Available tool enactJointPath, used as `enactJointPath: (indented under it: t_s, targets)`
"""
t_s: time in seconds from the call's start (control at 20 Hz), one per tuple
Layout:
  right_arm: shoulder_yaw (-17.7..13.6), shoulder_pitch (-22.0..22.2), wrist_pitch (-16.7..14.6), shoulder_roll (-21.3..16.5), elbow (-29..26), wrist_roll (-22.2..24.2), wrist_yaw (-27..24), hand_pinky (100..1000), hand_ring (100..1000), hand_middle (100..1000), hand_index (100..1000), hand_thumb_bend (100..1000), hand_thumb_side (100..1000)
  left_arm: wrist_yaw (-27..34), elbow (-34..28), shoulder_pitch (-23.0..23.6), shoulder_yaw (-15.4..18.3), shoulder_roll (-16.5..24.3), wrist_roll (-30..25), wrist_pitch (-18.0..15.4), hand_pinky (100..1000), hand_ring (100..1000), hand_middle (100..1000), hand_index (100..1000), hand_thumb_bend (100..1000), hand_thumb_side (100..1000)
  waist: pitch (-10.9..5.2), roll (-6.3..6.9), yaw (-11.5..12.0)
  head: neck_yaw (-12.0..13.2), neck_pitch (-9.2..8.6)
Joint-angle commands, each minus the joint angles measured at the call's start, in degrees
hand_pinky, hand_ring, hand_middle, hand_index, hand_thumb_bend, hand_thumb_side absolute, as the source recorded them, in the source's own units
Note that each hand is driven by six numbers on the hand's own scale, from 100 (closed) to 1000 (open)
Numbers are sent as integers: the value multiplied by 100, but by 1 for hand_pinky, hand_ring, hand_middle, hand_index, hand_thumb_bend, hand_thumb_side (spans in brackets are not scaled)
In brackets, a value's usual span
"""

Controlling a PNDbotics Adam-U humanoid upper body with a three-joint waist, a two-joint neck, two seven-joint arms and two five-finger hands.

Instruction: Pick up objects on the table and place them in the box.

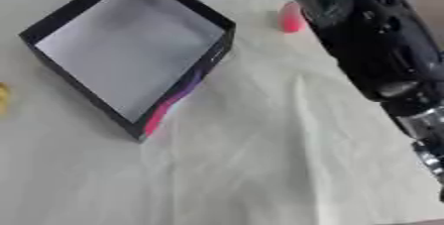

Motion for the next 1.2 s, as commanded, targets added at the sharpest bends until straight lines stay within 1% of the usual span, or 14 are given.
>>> enactJointPath:
  t_s: [0.05,0.3,0.35,0.4,0.45,0.7,1.0,1.2]
  targets:
    - [-27,-166,-170,292,473,12,245,860,725,529,656,207,278,38,-111,-24,80,215,0,-57,922,924,925,843,145,719,-200,99,26,-67,-11]
    - [-49,-124,-293,632,939,-73,416,859,720,526,654,188,272,21,-111,-46,68,176,36,8,915,919,920,838,153,729,-183,80,52,-96,-39]
    - [-48,-118,-311,673,990,-84,432,858,720,526,654,187,272,14,-111,-52,62,167,42,21,915,919,920,838,153,729,-182,77,58,-101,-44]
    - [-39,-114,-330,712,1032,-90,448,858,721,526,654,219,274,8,-111,-58,56,160,45,31,916,919,921,838,154,730,-179,72,65,-109,-48]
    - [-20,-111,-351,757,1075,-86,474,858,721,528,655,194,281,5,-111,-63,50,154,44,40,916,920,921,838,155,731,-177,65,73,-119,-50]
    - [68,-68,-465,980,1300,-53,634,857,722,529,654,196,286,-5,-111,-84,29,134,32,78,916,920,921,838,156,734,-164,26,110,-154,-60]
    - [113,-18,-546,1086,1394,-72,733,857,726,532,656,217,304,-7,-111,-96,13,120,19,111,915,921,922,837,159,736,-173,-16,132,-167,-53]
    - [99,-13,-524,1009,1183,-229,869,857,728,535,656,239,317,-24,-111,-67,22,130,27,127,915,921,922,837,159,738,-181,-37,118,-132,-41]
